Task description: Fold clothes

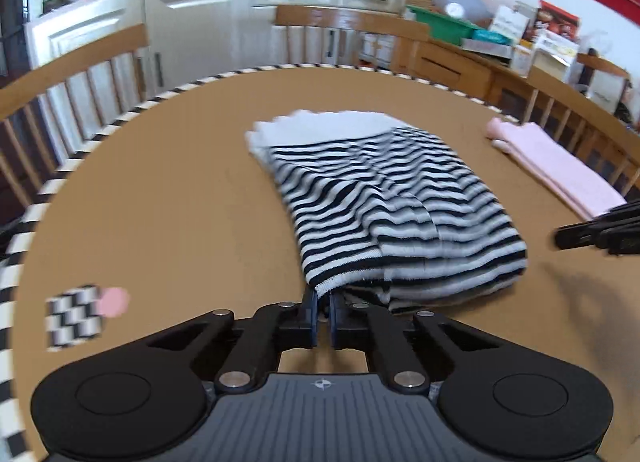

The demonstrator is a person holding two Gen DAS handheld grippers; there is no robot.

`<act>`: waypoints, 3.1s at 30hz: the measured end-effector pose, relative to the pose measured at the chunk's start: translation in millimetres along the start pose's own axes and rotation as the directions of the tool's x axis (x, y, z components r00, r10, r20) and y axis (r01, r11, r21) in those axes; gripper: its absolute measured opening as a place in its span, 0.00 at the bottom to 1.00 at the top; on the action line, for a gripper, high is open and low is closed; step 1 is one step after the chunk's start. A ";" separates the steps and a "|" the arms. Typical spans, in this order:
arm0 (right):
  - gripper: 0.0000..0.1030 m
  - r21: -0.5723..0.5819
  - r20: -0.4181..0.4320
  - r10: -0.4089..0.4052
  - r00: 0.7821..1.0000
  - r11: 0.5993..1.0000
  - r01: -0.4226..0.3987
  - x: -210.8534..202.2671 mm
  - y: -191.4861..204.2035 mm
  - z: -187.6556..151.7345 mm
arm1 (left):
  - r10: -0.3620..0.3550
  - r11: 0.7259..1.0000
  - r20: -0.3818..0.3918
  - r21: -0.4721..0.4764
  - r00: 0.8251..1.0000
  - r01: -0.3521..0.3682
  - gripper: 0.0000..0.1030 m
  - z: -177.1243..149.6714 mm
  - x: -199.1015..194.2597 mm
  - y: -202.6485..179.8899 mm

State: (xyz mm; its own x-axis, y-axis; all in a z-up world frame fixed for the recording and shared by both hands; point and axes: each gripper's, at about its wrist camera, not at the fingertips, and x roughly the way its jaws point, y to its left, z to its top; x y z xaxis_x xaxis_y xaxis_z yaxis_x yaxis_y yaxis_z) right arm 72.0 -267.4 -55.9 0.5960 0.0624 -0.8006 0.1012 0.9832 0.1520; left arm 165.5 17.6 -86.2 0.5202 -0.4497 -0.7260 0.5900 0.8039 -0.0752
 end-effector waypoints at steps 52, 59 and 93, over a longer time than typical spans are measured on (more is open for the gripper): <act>0.09 0.101 -0.081 0.155 0.985 0.984 -0.146 17.5 24.9 -4.4 | -0.164 0.977 -0.186 -0.166 0.969 0.133 0.05 -7.7 4.4 32.0; 0.24 0.042 -0.019 0.068 0.998 0.997 -0.067 -16.6 18.1 8.1 | -0.214 0.961 -0.056 -0.192 0.975 0.200 0.20 20.1 -35.0 45.2; 0.33 -0.061 0.090 0.022 0.996 0.998 -0.016 77.1 59.7 36.5 | 0.024 0.996 -0.050 0.087 0.998 -0.020 0.29 32.1 60.8 -39.1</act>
State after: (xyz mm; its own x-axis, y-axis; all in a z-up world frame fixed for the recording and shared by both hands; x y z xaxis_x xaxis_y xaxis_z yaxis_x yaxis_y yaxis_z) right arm 153.0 -210.1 -87.3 0.6672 0.0683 -0.7418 0.0423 0.9907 0.1292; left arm 193.9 -53.6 -105.5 0.5032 -0.4102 -0.7606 0.6308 0.7759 -0.0012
